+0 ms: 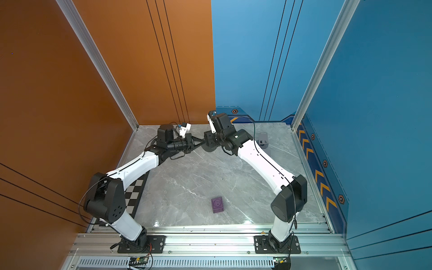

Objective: Open the phone stand

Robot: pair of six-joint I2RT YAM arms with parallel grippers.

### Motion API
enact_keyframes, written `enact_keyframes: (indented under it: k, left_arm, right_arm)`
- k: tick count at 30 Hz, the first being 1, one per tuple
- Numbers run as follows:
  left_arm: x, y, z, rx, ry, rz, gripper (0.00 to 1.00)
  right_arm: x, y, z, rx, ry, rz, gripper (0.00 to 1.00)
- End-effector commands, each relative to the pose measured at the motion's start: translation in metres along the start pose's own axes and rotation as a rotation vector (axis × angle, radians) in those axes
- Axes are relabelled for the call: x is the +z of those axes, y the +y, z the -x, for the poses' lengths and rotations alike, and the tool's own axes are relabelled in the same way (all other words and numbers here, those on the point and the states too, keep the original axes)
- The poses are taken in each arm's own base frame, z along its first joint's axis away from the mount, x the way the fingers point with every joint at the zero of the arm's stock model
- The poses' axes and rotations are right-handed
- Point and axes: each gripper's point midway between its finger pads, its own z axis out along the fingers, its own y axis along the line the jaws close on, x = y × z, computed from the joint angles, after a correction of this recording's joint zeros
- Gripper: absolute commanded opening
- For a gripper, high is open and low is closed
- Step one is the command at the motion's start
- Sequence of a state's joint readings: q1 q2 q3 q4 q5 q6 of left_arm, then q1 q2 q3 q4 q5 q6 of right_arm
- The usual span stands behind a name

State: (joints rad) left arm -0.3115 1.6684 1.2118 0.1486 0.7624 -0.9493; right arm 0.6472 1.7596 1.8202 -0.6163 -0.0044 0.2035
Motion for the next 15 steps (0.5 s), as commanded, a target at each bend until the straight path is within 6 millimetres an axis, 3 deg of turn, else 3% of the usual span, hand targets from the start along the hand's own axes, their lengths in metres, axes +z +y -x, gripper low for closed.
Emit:
enact_keyframes:
  k: [1, 11, 15]
  left_arm:
    - [-0.009, 0.129, 0.002, -0.150, -0.108, 0.424, 0.00]
    - [-0.003, 0.104, 0.007, -0.093, -0.082, 0.359, 0.08]
    - [-0.003, 0.097, 0.010, -0.079, -0.085, 0.346, 0.17]
  right_arm:
    - [-0.051, 0.035, 0.049, 0.032, -0.118, 0.169, 0.34]
    - [-0.034, 0.036, 0.049, 0.053, -0.100, 0.173, 0.34]
    - [-0.027, 0.032, 0.046, 0.059, -0.087, 0.159, 0.34]
